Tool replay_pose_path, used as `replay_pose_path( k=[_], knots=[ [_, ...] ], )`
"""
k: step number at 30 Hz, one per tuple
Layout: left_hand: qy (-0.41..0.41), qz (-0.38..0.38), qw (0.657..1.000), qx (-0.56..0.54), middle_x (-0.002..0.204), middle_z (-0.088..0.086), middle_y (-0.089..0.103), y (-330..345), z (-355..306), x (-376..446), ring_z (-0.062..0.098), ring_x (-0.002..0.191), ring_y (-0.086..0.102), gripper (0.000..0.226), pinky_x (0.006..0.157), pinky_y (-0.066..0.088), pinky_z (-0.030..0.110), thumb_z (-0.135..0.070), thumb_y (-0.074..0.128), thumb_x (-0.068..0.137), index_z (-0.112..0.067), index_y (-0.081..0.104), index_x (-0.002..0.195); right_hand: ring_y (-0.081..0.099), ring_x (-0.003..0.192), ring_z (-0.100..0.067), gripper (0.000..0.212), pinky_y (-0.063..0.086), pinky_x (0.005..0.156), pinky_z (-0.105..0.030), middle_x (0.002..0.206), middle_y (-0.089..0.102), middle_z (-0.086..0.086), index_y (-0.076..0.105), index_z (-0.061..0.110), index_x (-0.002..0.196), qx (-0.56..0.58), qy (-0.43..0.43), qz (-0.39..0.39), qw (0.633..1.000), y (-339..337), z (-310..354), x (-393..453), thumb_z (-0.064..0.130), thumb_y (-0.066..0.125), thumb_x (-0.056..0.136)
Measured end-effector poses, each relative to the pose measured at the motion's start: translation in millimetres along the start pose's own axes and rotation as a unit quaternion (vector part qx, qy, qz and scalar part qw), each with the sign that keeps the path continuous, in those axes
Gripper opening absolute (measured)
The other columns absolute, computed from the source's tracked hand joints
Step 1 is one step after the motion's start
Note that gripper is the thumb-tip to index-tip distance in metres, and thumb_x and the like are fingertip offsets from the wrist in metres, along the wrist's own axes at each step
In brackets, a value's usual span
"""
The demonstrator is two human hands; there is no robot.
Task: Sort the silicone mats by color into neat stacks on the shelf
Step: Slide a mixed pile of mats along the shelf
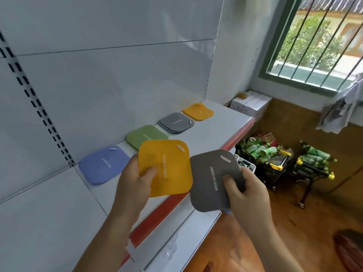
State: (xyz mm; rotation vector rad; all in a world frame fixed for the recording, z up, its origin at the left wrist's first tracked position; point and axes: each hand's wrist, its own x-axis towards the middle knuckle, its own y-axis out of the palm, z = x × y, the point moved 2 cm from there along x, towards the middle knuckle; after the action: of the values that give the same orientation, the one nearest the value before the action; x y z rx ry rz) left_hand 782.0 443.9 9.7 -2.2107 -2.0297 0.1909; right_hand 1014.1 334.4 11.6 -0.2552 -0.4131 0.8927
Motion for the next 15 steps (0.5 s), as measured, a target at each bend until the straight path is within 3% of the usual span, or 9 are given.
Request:
replay_pose_path(
  k=[4, 10, 15],
  knots=[
    [-0.009, -0.025, 1.000, 0.007, 0.121, -0.010, 0.072, 44.2, -5.4, 34.8, 0.015, 0.111, 0.068, 0.036, 0.098, 0.054, 0.045, -0.018, 0.063, 0.101, -0.033, 0.062, 0.134, 0.046, 0.055, -0.010, 0.025, 0.036, 0.052, -0.021, 0.063, 0.057, 0.005, 0.057, 0.026, 0.075, 0.019, -0.009, 0.024, 1.000, -8.7, -27.7, 60.1, 0.017, 0.062, 0.098],
    [-0.021, -0.093, 0.995, 0.014, 0.112, -0.016, 0.075, 107.8, -16.2, 72.7, 0.007, 0.104, 0.069, 0.031, 0.087, 0.053, 0.033, -0.015, 0.063, 0.100, -0.035, 0.066, 0.124, 0.058, 0.064, -0.022, 0.012, 0.048, 0.056, -0.044, 0.070, 0.063, 0.002, 0.063, 0.027, 0.087, 0.002, -0.037, 0.087, 0.996, -26.3, -67.9, 165.5, 0.024, 0.062, 0.099],
    [-0.049, -0.167, 0.984, 0.022, 0.112, -0.019, 0.075, 117.2, -11.5, 93.7, 0.007, 0.105, 0.068, 0.031, 0.092, 0.052, 0.037, -0.016, 0.064, 0.100, -0.037, 0.067, 0.122, 0.048, 0.056, -0.019, 0.017, 0.038, 0.053, -0.034, 0.061, 0.056, 0.002, 0.058, 0.022, 0.080, 0.000, -0.042, 0.150, 0.988, 2.5, -82.1, 237.7, 0.025, 0.063, 0.096]
  ],
)
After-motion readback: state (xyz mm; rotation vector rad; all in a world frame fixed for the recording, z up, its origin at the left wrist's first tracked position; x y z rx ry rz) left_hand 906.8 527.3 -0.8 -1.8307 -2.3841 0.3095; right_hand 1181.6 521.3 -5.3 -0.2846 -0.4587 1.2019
